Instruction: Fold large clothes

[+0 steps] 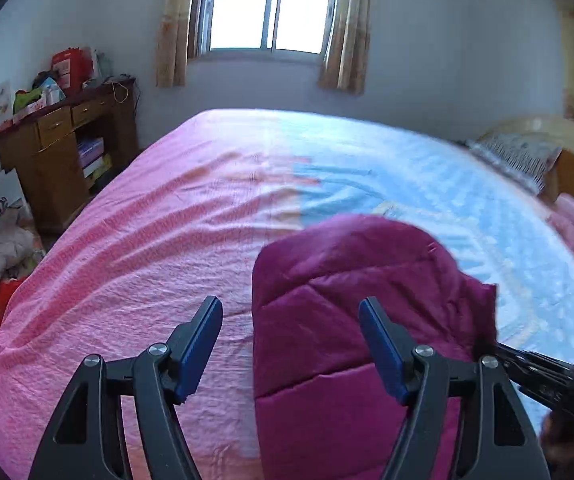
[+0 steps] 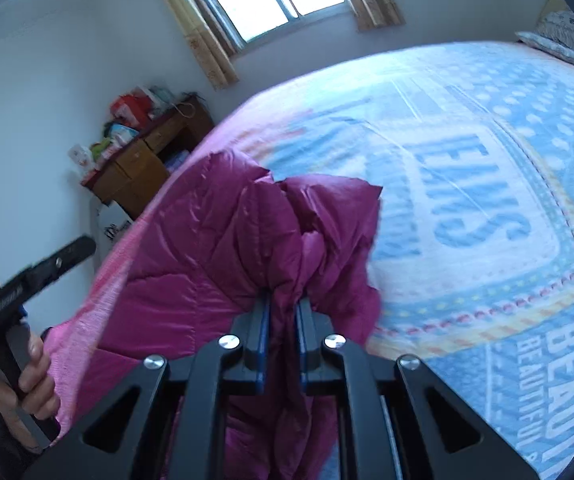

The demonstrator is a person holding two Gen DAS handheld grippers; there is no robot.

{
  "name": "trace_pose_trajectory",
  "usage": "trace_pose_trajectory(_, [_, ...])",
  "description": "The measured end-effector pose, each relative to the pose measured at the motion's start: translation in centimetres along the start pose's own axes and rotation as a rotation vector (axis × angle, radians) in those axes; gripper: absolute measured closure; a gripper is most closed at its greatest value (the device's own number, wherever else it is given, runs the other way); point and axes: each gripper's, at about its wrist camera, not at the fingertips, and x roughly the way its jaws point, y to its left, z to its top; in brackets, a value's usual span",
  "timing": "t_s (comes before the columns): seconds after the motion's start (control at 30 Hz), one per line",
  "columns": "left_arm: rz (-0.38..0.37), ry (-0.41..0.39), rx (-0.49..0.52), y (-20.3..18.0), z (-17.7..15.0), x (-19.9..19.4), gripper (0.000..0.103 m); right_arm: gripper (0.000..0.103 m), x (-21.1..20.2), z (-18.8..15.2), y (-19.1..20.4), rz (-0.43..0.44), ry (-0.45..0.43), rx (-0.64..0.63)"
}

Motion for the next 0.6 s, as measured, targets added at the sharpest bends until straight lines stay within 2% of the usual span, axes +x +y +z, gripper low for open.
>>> trace_pose_trajectory(0.1, [0.090, 0.080, 0.055, -2.0, -2.3, 3.4, 0.032, 0.090, 1.2, -0.9, -1.9, 0.015, 0.012, 0.068])
trace_pose_trajectory(0.23, [0.195, 0.071, 0.073, -2.8, -3.7, 4.3, 0.023, 0.090, 2.2, -1.7, -3.1, 0.037, 0.002, 0.088])
trace_pose_trajectory(0.37, [0.247, 0.094, 0.103, -3.3, -4.2, 5.1, 0.018, 0.089, 2.1, -1.7, -3.5, 0.055, 0.003, 0.121])
trace_pose_trajectory(0.47, [0.278, 0.086, 0.133, -4.1, -4.5, 5.3, 0.017, 0.082, 0.6, -1.6, -2.7, 0.015, 0.003, 0.095])
trace_pose_trajectory(0.53, [0.294, 0.085, 0.143, -4.4, -4.5, 5.4, 0.017, 0.082, -1.8, -0.9, -1.7, -0.041, -0.051, 0.062])
trace_pose_trajectory(0.6, [0.298, 0.084, 0.146, -4.7, -4.6, 5.8, 0.017, 0.082, -3.7, 0.3, -0.5, -0.061, -0.117, 0.029])
